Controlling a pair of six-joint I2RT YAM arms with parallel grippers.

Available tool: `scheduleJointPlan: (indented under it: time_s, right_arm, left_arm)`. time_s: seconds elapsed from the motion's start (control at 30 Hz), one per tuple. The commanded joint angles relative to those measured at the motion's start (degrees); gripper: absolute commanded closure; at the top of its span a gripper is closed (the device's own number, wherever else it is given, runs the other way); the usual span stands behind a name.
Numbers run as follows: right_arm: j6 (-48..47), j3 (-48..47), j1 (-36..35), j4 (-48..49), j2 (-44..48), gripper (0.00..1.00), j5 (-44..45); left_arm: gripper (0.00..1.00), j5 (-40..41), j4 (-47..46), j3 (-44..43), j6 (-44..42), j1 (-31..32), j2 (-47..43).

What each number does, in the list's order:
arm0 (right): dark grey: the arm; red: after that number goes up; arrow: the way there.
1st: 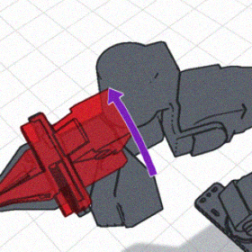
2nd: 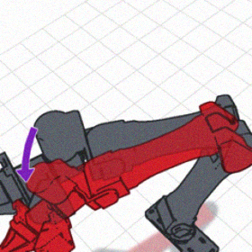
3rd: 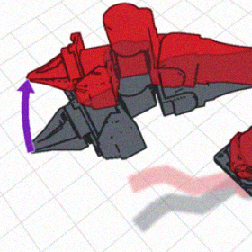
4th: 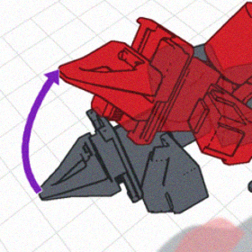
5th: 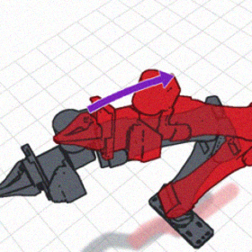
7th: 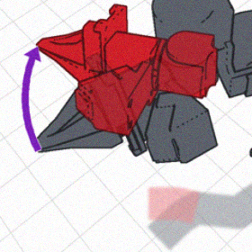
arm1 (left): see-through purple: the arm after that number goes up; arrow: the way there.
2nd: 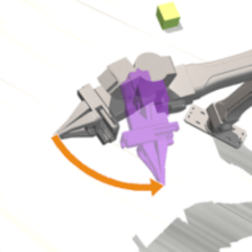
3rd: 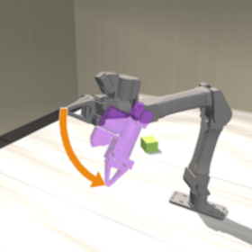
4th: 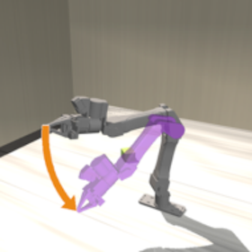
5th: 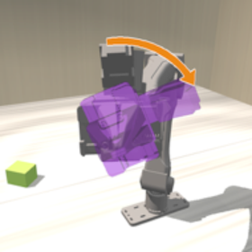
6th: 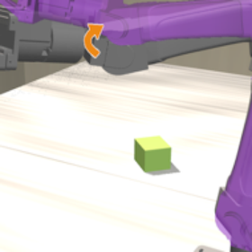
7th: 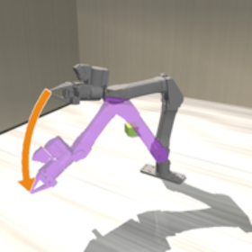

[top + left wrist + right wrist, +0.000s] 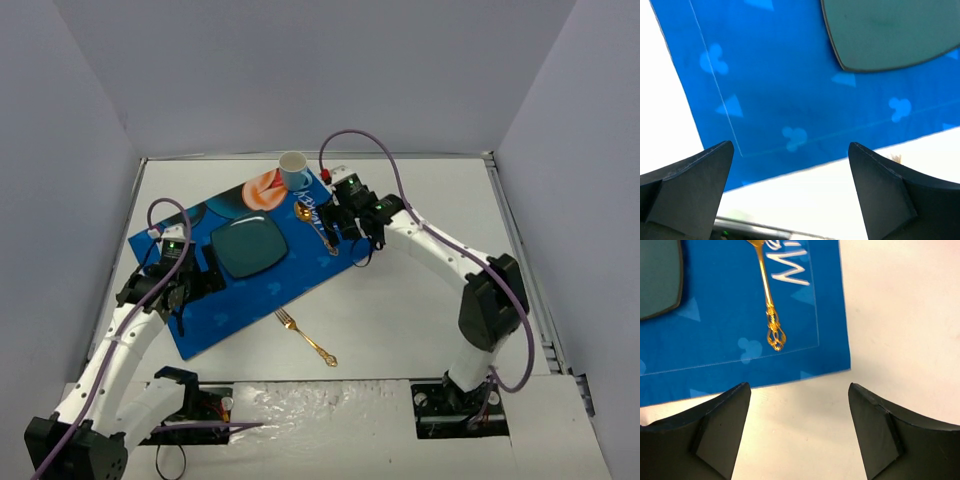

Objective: Set the dinner table for one person

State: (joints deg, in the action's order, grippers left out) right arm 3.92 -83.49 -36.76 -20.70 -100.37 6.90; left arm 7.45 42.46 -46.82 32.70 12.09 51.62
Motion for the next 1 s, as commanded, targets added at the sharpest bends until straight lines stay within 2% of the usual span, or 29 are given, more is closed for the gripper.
scheduleJointPlan:
  time_s: [0.0, 0.1, 0.17, 0.23, 0.37, 0.43, 0.47, 0.6, 0.73, 0.97]
  right_arm:
    - [6.9, 6.4, 0.4, 2.2, 10.2, 0.23, 6.7]
    - [10.7, 11.7, 1.3, 2.2, 16.7, 0.17, 8.4]
    - [12.6, 14.2, 2.3, 2.1, 20.7, 0.13, 8.0]
    - [13.6, 16.9, 3.0, 1.9, 23.0, 0.09, 7.2]
    - [17.0, 20.6, 4.1, 1.9, 28.7, 0.01, 5.3]
    - [18.0, 22.3, 4.4, 1.9, 31.2, 0.0, 4.1]
    - [18.1, 22.4, 4.5, 1.9, 32.0, 0.0, 3.9]
    - [19.4, 25.1, 4.9, 1.5, 36.3, 0.0, 3.6]
    - [19.2, 27.1, 5.1, 1.4, 40.1, 0.0, 2.4]
    - [16.4, 28.5, 5.3, 1.3, 42.8, 0.0, 1.4]
  left_arm:
    - [0.03, -1.8, 4.2, -4.1, 10.4, 3.4, -0.4]
    - [0.03, 0.2, 4.2, -3.3, 18.5, 9.6, 0.1]
    - [0.03, 4.4, 4.2, -2.7, 23.7, 16.4, 1.7]
    - [0.03, 6.9, 4.1, -2.5, 31.9, 21.3, 3.4]
    - [0.03, 14.5, 5.8, -4.4, 47.7, 34.8, 11.1]
    - [0.03, 17.3, 7.8, -6.8, 55.8, 41.1, 17.0]
    - [0.03, 17.7, 8.6, -8.0, 56.2, 42.9, 19.3]
    - [0.04, 18.7, 11.1, -14.9, 67.5, 49.2, 31.6]
    - [0.07, 16.6, 9.1, -18.5, 71.6, 52.9, 40.7]
    - [0.18, 13.1, 8.3, -18.7, 79.6, 56.0, 45.7]
